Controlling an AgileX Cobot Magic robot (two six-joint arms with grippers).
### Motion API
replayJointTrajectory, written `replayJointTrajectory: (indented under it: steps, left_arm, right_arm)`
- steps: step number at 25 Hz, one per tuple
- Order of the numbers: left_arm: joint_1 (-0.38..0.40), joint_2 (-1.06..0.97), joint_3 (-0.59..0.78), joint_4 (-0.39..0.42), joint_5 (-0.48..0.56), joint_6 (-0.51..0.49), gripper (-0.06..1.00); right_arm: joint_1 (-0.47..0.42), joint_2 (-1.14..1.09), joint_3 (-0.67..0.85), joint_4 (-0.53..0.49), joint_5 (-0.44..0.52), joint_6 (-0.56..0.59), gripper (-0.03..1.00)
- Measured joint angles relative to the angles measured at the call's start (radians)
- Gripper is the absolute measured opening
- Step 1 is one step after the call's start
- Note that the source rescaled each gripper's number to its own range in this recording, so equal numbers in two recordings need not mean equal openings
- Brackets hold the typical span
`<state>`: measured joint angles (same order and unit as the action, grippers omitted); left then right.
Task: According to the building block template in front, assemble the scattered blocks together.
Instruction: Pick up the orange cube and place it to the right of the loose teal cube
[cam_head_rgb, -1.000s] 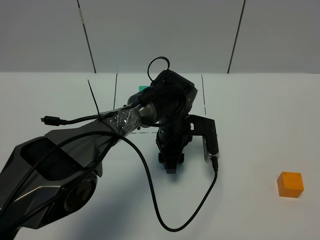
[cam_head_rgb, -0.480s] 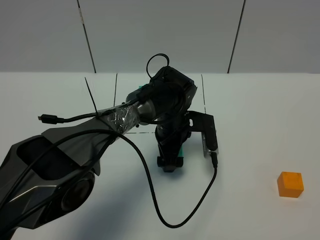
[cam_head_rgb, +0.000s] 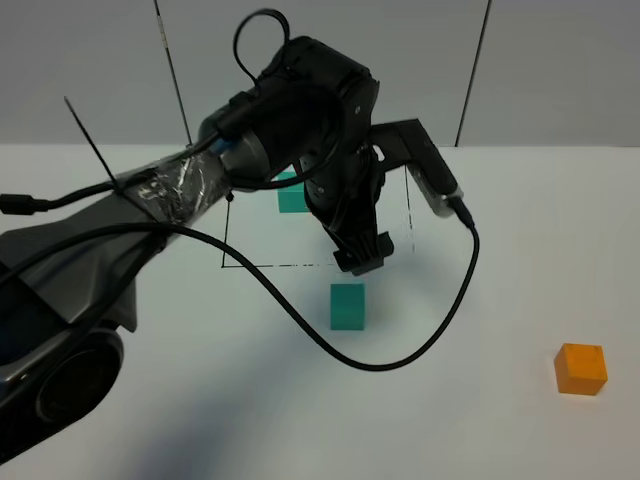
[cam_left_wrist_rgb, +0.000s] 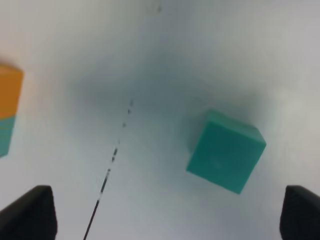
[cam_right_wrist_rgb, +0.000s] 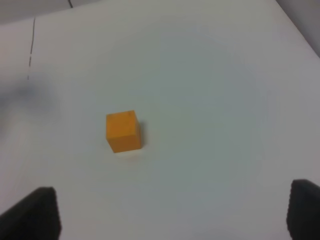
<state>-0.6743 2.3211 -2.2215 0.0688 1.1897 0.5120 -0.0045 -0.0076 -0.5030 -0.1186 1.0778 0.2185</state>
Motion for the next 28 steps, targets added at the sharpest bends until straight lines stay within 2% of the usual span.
replayJointTrajectory:
  steps: [5, 11, 21, 24, 28]
  left_arm:
    - [0.052, -0.065, 0.006, 0.033, 0.001, -0.157, 0.95]
    - [0.196, -0.177, 0.140, 0.042, 0.000, -0.244, 0.93]
    - [0.521, -0.548, 0.653, 0.043, -0.006, -0.324, 0.88]
    - [0.613, -0.711, 0.827, 0.027, -0.069, -0.361, 0.87]
    - [0.665, -0.964, 1.045, 0.000, -0.191, -0.385, 0.85]
  right_arm:
    - [0.000, 0.000, 0.000, 0.000, 0.000, 0.000, 0.80]
    - [0.000, 0.000, 0.000, 0.000, 0.000, -0.001, 0.80]
    - [0.000, 0.000, 0.000, 0.000, 0.000, 0.000, 0.80]
    - [0.000, 0.000, 0.000, 0.000, 0.000, 0.000, 0.80]
    - [0.000, 0.000, 0.000, 0.000, 0.000, 0.000, 0.80]
